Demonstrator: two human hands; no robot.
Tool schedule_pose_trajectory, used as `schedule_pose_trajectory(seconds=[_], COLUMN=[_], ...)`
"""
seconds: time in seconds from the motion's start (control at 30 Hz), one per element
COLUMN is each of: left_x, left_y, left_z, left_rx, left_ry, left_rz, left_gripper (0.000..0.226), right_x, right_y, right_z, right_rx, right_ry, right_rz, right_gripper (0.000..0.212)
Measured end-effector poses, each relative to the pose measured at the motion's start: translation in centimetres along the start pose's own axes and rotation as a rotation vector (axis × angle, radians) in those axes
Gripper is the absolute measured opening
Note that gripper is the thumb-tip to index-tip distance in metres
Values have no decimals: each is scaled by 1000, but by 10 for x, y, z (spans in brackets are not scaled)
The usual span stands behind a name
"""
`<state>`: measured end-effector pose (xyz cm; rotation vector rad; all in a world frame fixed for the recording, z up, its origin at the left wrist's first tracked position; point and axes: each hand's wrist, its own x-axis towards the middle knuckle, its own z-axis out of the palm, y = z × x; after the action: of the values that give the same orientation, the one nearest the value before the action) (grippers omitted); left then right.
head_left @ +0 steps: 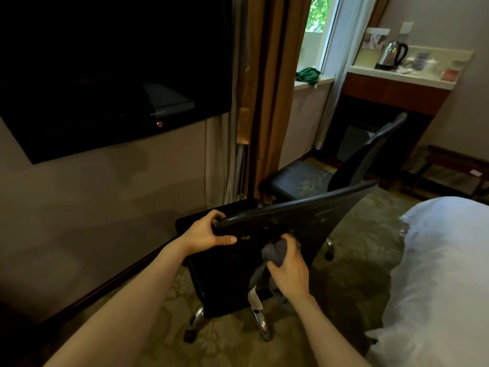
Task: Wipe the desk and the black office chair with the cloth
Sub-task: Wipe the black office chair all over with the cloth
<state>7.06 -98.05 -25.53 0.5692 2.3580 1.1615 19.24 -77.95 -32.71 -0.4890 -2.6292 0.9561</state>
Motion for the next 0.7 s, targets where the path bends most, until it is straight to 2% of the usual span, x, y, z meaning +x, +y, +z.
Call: schedule_pose_trajectory(seconds=[0.1, 0.23, 0.3, 0.37, 0.5, 0.6, 0.7], left_x=[-11, -28, -32, -32, -32, -33, -35], left_y=[5, 19, 22, 23, 24, 21, 20], left_z=[4, 11, 15, 18, 20, 19, 23], left_rx=[-30, -105, -115, -117, -126, -132, -164], left_ry=[137, 309, 368, 399, 440, 437, 458], left_rz=[69, 212, 201, 152, 110, 121, 133], left_gripper=[47, 27, 22, 17, 16, 16, 18], right_x=[-2, -8, -7, -3, 2, -1, 1], right_y=[-9, -43, -61, -81, -115, -124, -119], right_z=[-27, -55, -58, -54, -30, -17, -18], right_rx=[78, 360, 472, 518, 402, 211, 39], right_ry=[78, 345, 488, 543, 492, 468, 457], right_rz=[16, 13, 11, 13, -101, -298, -400], right_gripper=[65, 59, 57, 56, 51, 49, 53])
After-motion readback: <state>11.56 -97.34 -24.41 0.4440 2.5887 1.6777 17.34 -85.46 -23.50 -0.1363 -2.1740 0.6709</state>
